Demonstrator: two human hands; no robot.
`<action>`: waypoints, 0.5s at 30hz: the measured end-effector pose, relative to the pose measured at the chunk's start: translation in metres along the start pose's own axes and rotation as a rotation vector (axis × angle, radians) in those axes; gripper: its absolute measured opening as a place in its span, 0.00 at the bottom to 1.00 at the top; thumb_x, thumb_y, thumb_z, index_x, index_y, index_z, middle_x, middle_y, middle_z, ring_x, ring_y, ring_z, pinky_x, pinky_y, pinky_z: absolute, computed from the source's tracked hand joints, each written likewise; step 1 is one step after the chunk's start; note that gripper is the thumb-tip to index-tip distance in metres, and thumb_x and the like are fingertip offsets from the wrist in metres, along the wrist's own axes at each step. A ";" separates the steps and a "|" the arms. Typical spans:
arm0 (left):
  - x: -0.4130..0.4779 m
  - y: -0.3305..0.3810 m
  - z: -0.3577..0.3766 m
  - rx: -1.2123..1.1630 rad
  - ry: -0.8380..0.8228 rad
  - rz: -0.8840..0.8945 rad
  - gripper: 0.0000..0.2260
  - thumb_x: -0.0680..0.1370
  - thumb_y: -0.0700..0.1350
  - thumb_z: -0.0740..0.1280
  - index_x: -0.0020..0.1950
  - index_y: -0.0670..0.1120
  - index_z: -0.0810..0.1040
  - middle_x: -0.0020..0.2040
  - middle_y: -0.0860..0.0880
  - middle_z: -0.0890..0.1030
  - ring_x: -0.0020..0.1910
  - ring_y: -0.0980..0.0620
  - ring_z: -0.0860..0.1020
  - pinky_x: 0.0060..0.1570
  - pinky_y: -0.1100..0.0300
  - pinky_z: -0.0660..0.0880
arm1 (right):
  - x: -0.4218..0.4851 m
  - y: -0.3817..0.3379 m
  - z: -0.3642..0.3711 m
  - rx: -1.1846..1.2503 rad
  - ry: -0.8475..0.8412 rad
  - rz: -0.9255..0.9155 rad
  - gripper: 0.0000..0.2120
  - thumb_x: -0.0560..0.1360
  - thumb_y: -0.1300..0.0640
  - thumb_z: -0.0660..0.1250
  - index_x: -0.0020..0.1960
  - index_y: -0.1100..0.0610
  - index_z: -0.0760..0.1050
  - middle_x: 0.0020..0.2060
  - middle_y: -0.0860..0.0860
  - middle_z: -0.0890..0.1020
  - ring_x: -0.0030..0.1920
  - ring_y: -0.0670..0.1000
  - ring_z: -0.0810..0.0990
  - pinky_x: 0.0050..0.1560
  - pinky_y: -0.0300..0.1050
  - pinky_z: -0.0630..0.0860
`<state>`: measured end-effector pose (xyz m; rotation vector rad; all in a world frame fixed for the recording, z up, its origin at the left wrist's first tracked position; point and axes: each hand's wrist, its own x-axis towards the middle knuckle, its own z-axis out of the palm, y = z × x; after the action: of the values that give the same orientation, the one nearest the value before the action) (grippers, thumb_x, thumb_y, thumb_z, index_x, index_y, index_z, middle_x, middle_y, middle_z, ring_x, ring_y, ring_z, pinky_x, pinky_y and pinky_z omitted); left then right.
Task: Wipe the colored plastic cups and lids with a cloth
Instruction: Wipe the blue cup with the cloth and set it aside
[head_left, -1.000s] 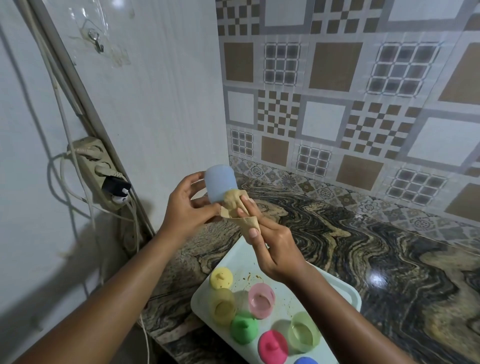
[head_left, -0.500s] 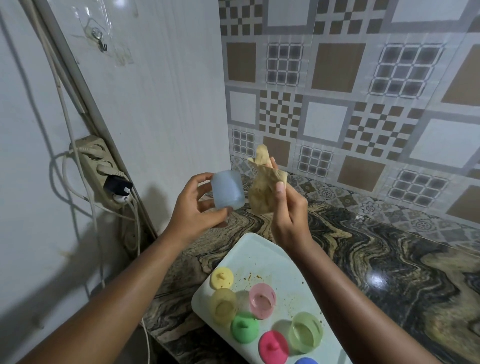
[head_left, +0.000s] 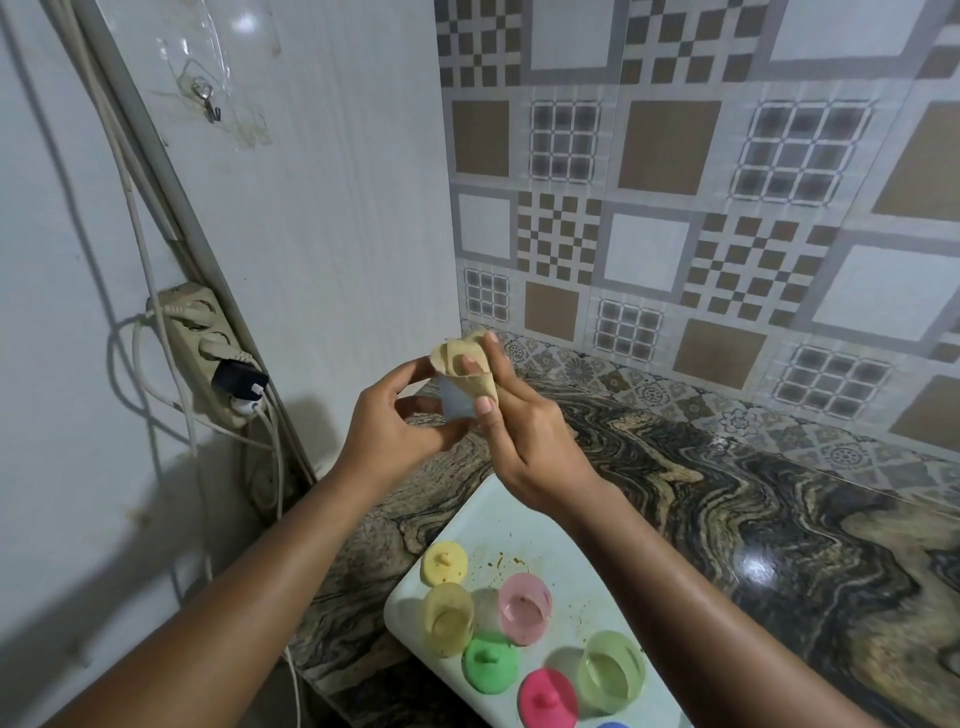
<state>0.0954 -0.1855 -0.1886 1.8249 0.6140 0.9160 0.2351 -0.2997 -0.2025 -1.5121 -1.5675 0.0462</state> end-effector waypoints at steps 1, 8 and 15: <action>0.000 0.001 0.000 0.011 0.004 0.006 0.28 0.67 0.39 0.82 0.64 0.52 0.80 0.59 0.57 0.83 0.47 0.50 0.86 0.44 0.40 0.84 | -0.002 0.001 0.000 -0.004 0.004 -0.003 0.23 0.86 0.49 0.52 0.79 0.54 0.66 0.82 0.54 0.56 0.80 0.52 0.59 0.76 0.52 0.67; 0.004 0.004 0.000 0.007 0.066 0.001 0.31 0.65 0.39 0.83 0.66 0.50 0.79 0.59 0.57 0.83 0.48 0.53 0.85 0.47 0.46 0.84 | -0.023 0.006 0.007 0.013 0.085 -0.078 0.21 0.86 0.54 0.54 0.78 0.55 0.67 0.80 0.58 0.60 0.80 0.53 0.61 0.72 0.53 0.72; 0.001 0.006 -0.009 0.147 0.029 0.127 0.33 0.65 0.38 0.82 0.65 0.54 0.74 0.65 0.56 0.77 0.51 0.59 0.82 0.53 0.46 0.82 | -0.048 0.020 0.013 0.056 0.096 -0.104 0.20 0.86 0.54 0.53 0.75 0.58 0.72 0.76 0.59 0.69 0.79 0.49 0.64 0.72 0.49 0.73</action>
<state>0.0893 -0.1823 -0.1803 2.0034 0.6019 1.0052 0.2333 -0.3265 -0.2493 -1.3680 -1.5531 -0.0407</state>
